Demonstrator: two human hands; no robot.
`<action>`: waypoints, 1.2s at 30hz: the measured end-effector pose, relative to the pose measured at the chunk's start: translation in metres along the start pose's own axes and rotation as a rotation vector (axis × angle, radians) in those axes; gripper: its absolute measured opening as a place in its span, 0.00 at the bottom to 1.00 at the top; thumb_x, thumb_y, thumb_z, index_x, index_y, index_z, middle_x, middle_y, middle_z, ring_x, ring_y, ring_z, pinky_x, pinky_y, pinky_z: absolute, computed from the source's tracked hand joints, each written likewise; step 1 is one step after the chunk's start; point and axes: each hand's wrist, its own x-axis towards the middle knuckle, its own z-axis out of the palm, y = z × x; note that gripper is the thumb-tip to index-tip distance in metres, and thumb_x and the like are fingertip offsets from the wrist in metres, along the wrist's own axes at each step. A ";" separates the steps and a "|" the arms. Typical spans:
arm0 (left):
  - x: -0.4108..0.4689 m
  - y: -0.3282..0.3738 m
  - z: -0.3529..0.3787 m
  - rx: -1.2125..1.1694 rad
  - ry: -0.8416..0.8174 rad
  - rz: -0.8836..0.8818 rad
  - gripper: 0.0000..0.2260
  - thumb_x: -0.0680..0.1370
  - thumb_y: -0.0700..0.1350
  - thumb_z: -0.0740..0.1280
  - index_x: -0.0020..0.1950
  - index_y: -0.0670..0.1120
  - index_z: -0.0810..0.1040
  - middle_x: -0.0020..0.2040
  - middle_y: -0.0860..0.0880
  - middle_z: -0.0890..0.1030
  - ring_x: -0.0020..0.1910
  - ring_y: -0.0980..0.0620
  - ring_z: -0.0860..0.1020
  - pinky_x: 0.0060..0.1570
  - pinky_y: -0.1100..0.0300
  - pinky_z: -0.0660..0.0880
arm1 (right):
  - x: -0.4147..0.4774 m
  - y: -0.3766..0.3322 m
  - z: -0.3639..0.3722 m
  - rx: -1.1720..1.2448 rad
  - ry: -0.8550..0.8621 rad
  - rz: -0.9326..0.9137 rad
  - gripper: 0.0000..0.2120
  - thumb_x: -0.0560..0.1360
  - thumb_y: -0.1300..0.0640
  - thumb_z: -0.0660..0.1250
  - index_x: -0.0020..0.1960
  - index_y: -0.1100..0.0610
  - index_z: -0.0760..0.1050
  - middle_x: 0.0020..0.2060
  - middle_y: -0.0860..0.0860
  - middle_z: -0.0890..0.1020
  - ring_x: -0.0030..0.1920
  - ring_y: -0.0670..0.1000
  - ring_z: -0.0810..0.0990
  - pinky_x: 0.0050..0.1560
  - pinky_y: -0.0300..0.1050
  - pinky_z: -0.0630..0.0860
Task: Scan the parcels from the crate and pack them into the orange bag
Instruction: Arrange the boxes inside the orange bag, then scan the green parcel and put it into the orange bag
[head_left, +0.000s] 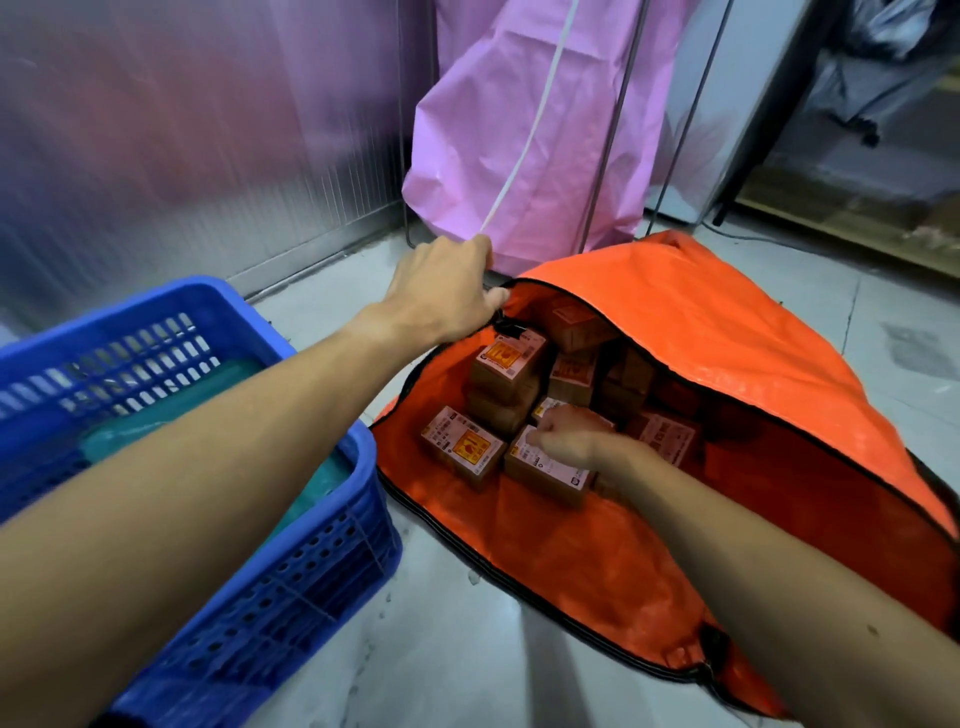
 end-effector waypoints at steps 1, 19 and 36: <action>-0.005 0.002 -0.009 -0.006 -0.006 -0.012 0.20 0.79 0.59 0.69 0.62 0.46 0.76 0.51 0.43 0.85 0.55 0.36 0.80 0.51 0.46 0.76 | -0.013 -0.006 -0.006 -0.040 -0.005 -0.012 0.15 0.84 0.47 0.61 0.39 0.49 0.69 0.38 0.46 0.71 0.37 0.47 0.70 0.34 0.43 0.65; -0.205 -0.031 -0.159 -0.239 -0.195 -0.313 0.09 0.81 0.53 0.68 0.53 0.49 0.85 0.50 0.52 0.86 0.52 0.50 0.82 0.54 0.54 0.77 | -0.190 -0.118 -0.063 -0.210 0.034 -0.246 0.18 0.83 0.47 0.61 0.53 0.61 0.81 0.47 0.57 0.87 0.49 0.58 0.85 0.52 0.50 0.81; -0.289 -0.162 -0.128 -0.273 -0.364 -0.740 0.17 0.83 0.51 0.65 0.51 0.37 0.84 0.47 0.40 0.87 0.46 0.43 0.84 0.51 0.51 0.81 | -0.123 -0.286 0.005 -0.314 -0.125 -0.453 0.16 0.81 0.50 0.64 0.41 0.61 0.77 0.38 0.57 0.82 0.40 0.60 0.80 0.44 0.48 0.77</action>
